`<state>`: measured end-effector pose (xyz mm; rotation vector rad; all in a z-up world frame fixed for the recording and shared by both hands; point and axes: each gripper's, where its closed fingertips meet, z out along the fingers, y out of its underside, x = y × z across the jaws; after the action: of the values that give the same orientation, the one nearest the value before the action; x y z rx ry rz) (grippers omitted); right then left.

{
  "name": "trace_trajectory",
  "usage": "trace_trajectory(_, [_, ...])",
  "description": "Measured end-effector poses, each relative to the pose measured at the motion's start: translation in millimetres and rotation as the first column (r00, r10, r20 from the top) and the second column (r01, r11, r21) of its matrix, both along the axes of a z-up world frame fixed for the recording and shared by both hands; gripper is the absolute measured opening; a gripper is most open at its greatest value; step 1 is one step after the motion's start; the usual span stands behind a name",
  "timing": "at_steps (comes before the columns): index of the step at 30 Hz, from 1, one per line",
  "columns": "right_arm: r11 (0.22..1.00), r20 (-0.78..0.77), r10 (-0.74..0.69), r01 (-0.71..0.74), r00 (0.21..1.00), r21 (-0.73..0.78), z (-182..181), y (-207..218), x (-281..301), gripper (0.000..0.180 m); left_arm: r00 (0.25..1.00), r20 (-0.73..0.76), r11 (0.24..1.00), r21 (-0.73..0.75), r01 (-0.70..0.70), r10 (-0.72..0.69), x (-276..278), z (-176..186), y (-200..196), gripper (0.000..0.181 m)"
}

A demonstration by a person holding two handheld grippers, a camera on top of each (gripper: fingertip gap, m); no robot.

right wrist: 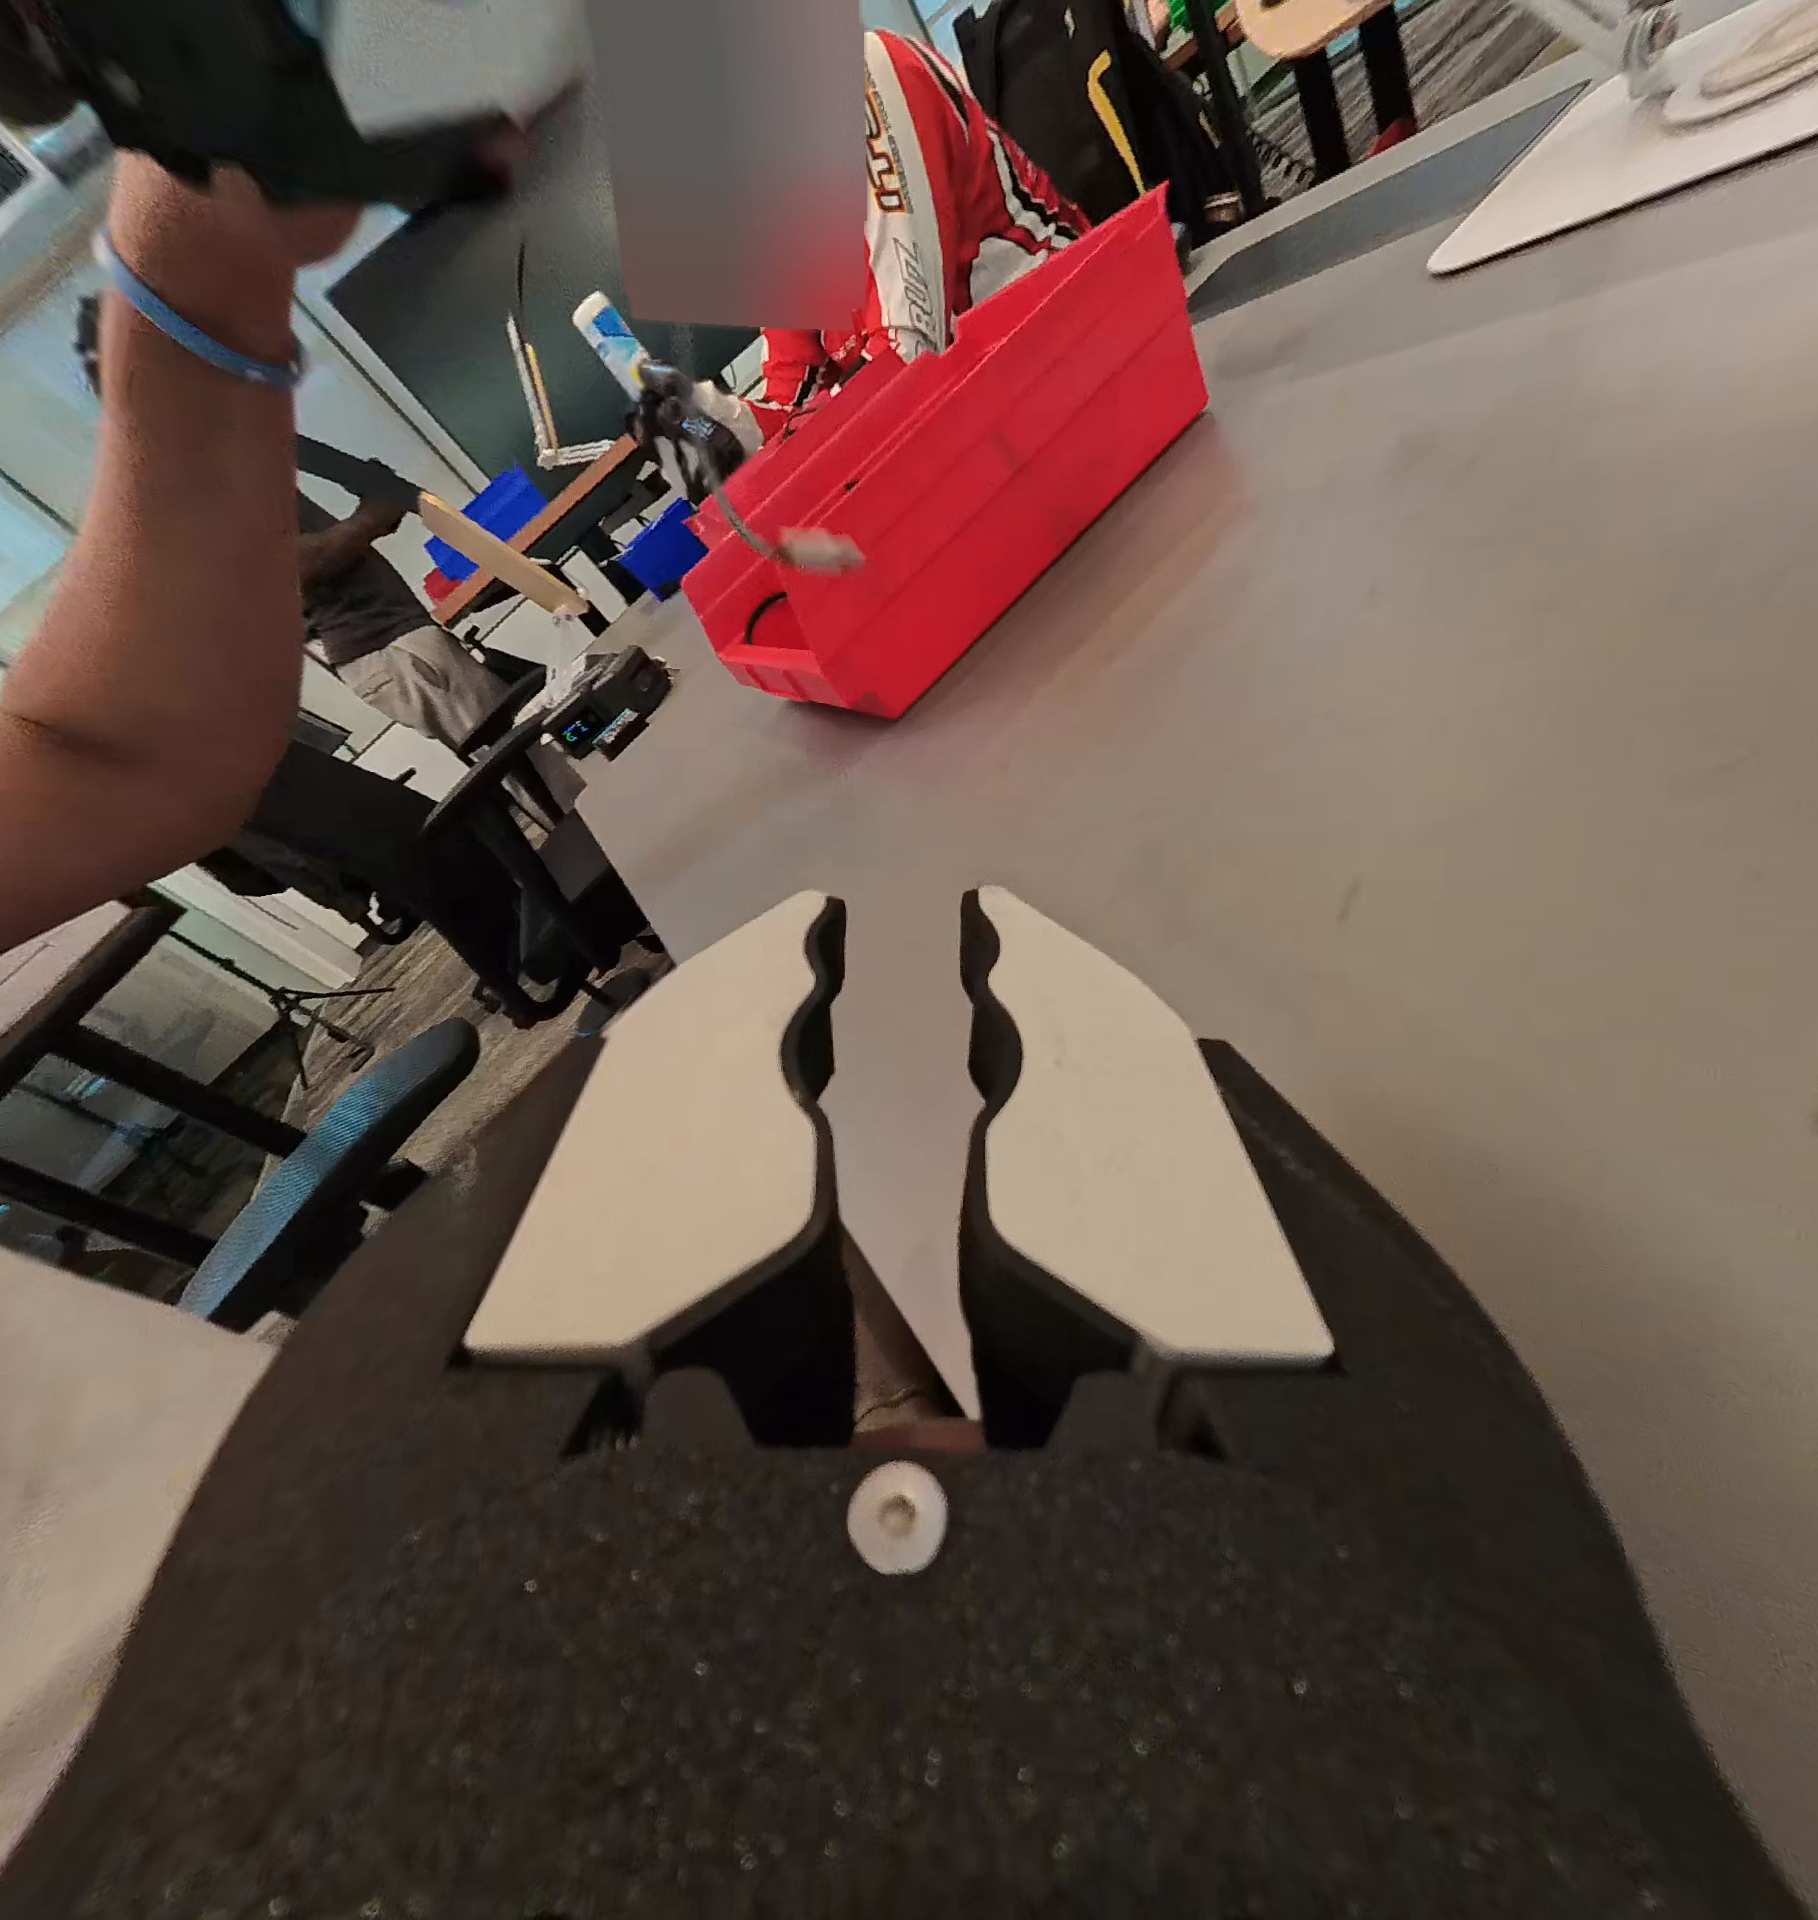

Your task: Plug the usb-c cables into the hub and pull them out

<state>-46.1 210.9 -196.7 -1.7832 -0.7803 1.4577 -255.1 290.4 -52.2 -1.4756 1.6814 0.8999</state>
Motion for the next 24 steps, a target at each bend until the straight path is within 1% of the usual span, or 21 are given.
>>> trace_trajectory(3, [0.999, 0.009, -0.041, 0.041, 0.999, 0.019, -2, 7, 5, 0.02, 0.987, -0.114, 0.988, -0.113, 0.101, -0.113, 46, -78, 3, 0.009])
trace_trajectory(5, [0.997, 0.013, -0.069, 0.069, 0.998, 0.021, -2, 11, 11, 0.02, 0.973, -0.168, 0.981, -0.142, 0.134, -0.157, 71, -119, 1, 0.01])
trace_trajectory(7, [0.996, 0.008, -0.093, 0.092, 0.996, 0.018, -2, 14, 17, 0.02, 0.974, -0.177, 0.981, -0.157, 0.114, -0.142, 91, -144, -2, 0.01])
trace_trajectory(9, [0.994, 0.006, -0.109, 0.109, 0.994, 0.01, -2, 17, 21, 0.02, 0.988, -0.114, 0.976, -0.201, 0.084, -0.109, 115, -166, -15, 0.012])
trace_trajectory(12, [0.993, -0.001, -0.12, 0.12, 0.993, -0.011, -3, 19, 24, 0.02, 0.995, -0.078, 0.975, -0.219, 0.05, -0.069, 145, -195, -32, 0.015])
trace_trajectory(14, [0.992, -0.007, -0.122, 0.122, 0.992, -0.019, -2, 20, 26, 0.02, 0.999, -0.024, 0.966, -0.256, 0.041, -0.049, 160, -211, -41, 0.015])
trace_trajectory(16, [0.992, -0.013, -0.126, 0.125, 0.992, -0.024, -2, 20, 28, 0.02, 0.992, 0.117, 0.953, -0.303, -0.008, 0.046, 172, -216, -42, 0.018])
trace_trajectory(17, [0.992, -0.015, -0.125, 0.125, 0.992, -0.028, -2, 20, 28, 0.02, 0.974, 0.204, 0.949, -0.313, -0.029, 0.097, 176, -213, -40, 0.019])
trace_trajectory(19, [0.992, -0.017, -0.123, 0.123, 0.992, -0.032, -2, 19, 28, 0.02, 0.923, 0.345, 0.951, -0.302, -0.065, 0.173, 176, -199, -34, 0.028])
trace_trajectory(21, [0.992, -0.015, -0.122, 0.122, 0.992, -0.03, -2, 19, 27, 0.02, 0.863, 0.454, 0.958, -0.266, -0.106, 0.221, 162, -178, -28, 0.038])
trace_trajectory(23, [0.993, -0.01, -0.117, 0.117, 0.993, -0.032, -3, 18, 26, 0.02, 0.78, 0.577, 0.962, -0.247, -0.114, 0.241, 144, -154, -26, 0.036])
trace_trajectory(24, [0.993, -0.007, -0.115, 0.115, 0.993, -0.035, -4, 18, 25, 0.02, 0.721, 0.641, 0.959, -0.254, -0.125, 0.263, 131, -141, -25, 0.034])
